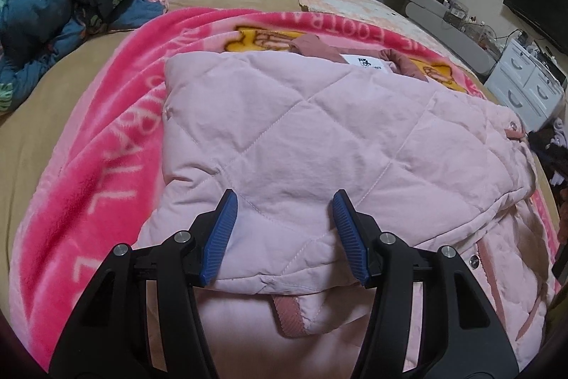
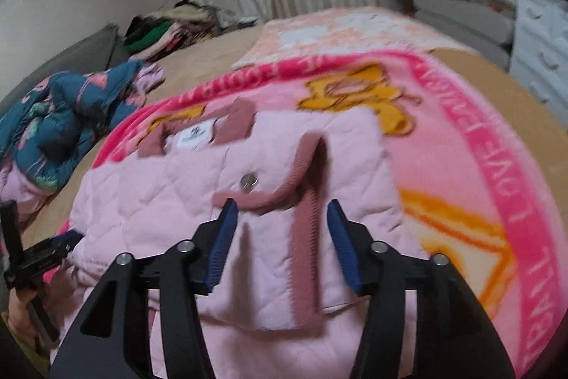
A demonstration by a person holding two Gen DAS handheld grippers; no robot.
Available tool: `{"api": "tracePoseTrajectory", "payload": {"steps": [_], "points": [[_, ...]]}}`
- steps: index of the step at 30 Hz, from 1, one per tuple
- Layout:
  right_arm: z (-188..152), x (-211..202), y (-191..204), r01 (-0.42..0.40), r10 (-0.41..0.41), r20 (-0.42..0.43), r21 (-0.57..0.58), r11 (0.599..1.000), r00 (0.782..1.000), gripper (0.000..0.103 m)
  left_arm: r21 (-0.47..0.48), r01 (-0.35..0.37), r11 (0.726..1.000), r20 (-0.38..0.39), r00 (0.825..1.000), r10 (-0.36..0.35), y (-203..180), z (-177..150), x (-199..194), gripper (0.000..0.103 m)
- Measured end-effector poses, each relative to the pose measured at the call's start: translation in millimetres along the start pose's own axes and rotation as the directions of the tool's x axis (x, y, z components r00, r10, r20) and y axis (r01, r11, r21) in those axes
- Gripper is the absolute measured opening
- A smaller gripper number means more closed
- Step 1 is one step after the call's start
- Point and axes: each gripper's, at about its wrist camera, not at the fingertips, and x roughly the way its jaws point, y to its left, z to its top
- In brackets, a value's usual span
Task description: Fold large clothes
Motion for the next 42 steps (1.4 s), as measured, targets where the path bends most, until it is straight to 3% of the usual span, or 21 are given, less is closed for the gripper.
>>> {"api": "tracePoseTrajectory", "payload": {"steps": [6, 11, 16, 23, 32, 38, 42], "points": [[1, -18, 45, -0.051, 0.058, 0.044, -0.137, 0.989, 0.997, 0.074, 0.005, 0.004, 1.000, -0.018, 1.000, -0.004, 1, 1, 4, 0.048], [-8, 7, 96, -0.101, 0.090, -0.052, -0.253, 0.962, 0.995, 0.076, 0.014, 0.001, 1.000, -0.020, 1.000, -0.001, 2, 1, 6, 0.048], [-9, 39, 125, -0.116, 0.084, -0.123, -0.281, 0.953, 0.989, 0.076, 0.014, 0.001, 1.000, -0.021, 1.000, -0.001, 2, 2, 6, 0.048], [-16, 87, 126, -0.115, 0.047, -0.266, -0.248, 0.962, 0.963, 0.081, 0.006, 0.012, 1.000, -0.024, 1.000, -0.012, 2, 1, 7, 0.048], [-28, 102, 128, -0.070, -0.002, -0.259, -0.269, 0.961, 0.966, 0.084, 0.007, 0.013, 1.000, -0.024, 1.000, -0.013, 1, 1, 7, 0.048], [-23, 93, 123, -0.091, 0.028, -0.266, -0.227, 0.970, 0.963, 0.084, -0.009, 0.027, 1.000, -0.028, 0.999, -0.027, 2, 4, 4, 0.048], [-18, 78, 117, -0.117, 0.073, -0.254, -0.161, 0.980, 0.964, 0.094, -0.026, 0.042, 0.999, -0.037, 0.998, -0.043, 2, 6, -1, 0.055]]}}
